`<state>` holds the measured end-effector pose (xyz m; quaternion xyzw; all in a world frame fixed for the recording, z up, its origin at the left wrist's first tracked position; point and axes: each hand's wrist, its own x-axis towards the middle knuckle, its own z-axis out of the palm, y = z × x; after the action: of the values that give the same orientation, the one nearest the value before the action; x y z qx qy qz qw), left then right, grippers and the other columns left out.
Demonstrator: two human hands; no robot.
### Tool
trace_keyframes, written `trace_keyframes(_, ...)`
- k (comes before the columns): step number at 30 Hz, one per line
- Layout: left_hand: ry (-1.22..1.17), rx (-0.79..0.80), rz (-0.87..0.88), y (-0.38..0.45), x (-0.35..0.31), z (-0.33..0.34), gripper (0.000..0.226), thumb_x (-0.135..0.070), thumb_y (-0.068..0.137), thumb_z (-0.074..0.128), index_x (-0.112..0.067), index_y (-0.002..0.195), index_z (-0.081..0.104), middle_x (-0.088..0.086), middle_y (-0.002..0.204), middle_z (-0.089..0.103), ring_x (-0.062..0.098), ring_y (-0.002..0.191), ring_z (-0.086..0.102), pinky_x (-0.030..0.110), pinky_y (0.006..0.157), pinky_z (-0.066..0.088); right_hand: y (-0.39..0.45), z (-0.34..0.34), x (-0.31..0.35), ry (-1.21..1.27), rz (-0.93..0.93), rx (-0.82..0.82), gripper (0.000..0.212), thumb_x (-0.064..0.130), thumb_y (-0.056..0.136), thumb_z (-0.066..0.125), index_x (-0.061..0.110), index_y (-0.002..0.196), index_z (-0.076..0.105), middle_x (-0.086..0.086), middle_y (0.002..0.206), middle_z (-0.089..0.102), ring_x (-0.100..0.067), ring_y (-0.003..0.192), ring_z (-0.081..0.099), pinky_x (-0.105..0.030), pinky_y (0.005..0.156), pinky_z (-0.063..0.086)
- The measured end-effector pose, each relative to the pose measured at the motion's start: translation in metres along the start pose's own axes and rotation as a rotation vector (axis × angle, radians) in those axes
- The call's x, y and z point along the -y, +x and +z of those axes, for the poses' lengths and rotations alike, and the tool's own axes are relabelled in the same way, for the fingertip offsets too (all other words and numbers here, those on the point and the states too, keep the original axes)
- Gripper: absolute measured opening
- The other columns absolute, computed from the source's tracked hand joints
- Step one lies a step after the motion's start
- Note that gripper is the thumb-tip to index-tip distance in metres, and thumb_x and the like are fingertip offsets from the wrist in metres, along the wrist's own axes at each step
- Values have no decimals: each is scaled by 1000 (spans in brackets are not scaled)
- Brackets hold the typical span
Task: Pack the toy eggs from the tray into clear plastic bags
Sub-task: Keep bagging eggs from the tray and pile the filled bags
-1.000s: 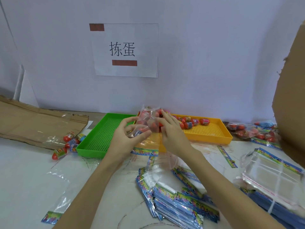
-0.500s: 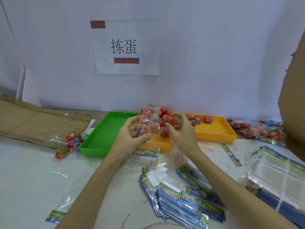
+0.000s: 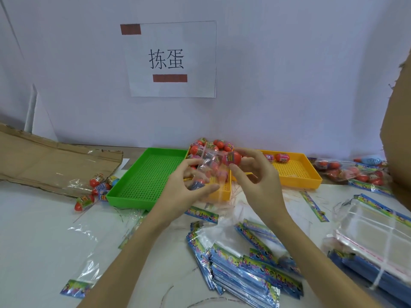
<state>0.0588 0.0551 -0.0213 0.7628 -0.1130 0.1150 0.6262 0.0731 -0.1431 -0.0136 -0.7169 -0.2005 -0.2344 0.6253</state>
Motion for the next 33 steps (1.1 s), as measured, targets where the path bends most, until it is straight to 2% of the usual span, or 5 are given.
trace_keyframes(10,77,101,103,0,4,0,61,-18,85,89,-37,135,59,-5,105,75,14,89,69,22,84,51,-7,3,9,-214,-242,-35,33,25,102,64,24,135,62,9,119,68,-9,58,70,-11,54,46)
trace_keyframes(14,114,108,133,0,6,1,61,-15,86,87,-36,135,58,-8,102,75,18,89,68,29,88,55,-7,2,9,-293,-321,-4,34,18,104,64,23,137,61,12,109,68,-7,57,67,-8,56,43)
trace_keyframes(21,119,106,174,0,10,2,59,-20,87,86,-40,134,56,-7,104,74,16,86,67,30,86,56,-4,1,9,-646,-561,21,34,15,99,68,15,133,69,-7,128,59,-7,74,59,-19,58,56)
trace_keyframes(25,106,101,168,1,10,2,58,-22,87,87,-40,135,59,0,107,70,30,91,68,46,88,58,-6,0,6,-612,-487,158,36,16,97,70,14,133,68,-3,121,63,-3,68,53,-22,64,56)
trace_keyframes(33,84,117,176,-1,7,3,51,-18,90,84,-32,134,61,-1,102,69,17,88,72,28,80,58,-8,1,5,-333,-137,303,32,21,99,69,23,132,69,7,122,60,-11,57,68,-16,61,50)
